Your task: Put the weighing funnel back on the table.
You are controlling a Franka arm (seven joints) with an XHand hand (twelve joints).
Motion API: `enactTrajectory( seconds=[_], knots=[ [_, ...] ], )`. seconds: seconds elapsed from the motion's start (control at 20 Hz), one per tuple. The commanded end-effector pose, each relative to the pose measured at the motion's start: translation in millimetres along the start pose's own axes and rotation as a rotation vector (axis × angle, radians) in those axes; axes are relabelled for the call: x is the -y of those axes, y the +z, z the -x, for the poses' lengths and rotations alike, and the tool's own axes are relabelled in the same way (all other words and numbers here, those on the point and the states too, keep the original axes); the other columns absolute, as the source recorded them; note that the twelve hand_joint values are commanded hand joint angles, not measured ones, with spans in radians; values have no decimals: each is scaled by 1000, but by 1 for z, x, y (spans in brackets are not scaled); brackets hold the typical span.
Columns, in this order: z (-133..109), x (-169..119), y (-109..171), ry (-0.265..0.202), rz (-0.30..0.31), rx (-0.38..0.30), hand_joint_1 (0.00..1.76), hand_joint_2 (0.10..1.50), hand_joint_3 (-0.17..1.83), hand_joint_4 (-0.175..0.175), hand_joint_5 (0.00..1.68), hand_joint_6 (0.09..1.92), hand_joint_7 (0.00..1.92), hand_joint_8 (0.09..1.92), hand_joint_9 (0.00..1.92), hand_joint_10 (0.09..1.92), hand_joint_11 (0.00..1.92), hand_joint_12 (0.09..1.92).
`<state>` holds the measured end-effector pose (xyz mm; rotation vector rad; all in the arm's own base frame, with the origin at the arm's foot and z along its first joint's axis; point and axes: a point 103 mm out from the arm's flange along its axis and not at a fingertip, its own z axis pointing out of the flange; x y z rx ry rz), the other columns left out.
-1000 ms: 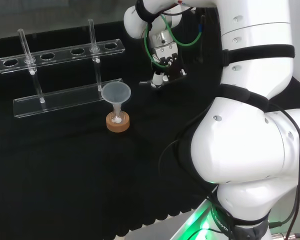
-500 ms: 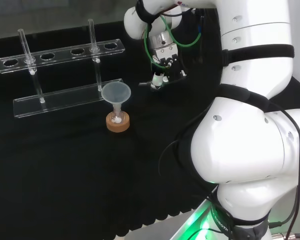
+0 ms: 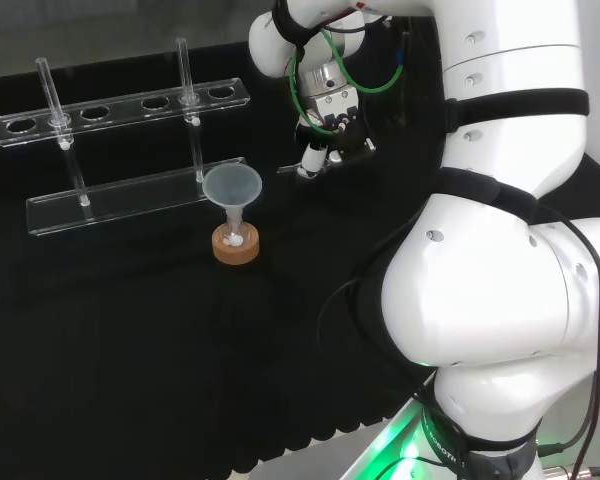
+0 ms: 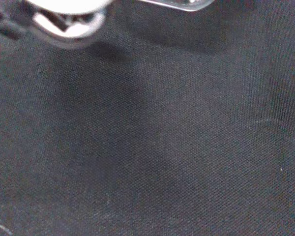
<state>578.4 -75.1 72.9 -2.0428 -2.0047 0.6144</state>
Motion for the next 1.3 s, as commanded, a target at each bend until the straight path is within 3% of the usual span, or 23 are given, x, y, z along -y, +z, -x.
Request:
enactTrajectory(
  seconds=[0.05,0.2,0.45,0.75,1.3],
  knots=[
    [-4,17,-14,-62,109,3,728,577,419,16,356,87,175,618,594,349,371,1288],
    [-3,29,-26,-73,152,-6,659,585,358,16,317,87,145,611,493,505,326,1310],
    [2,59,-47,-58,208,-7,627,586,333,15,311,87,154,617,471,561,311,1321],
    [6,95,-67,-20,208,-49,666,605,336,14,326,87,194,626,513,582,321,1324],
    [-3,150,-92,3,254,-39,652,628,344,8,332,87,216,621,522,583,335,1322]
  ],
)
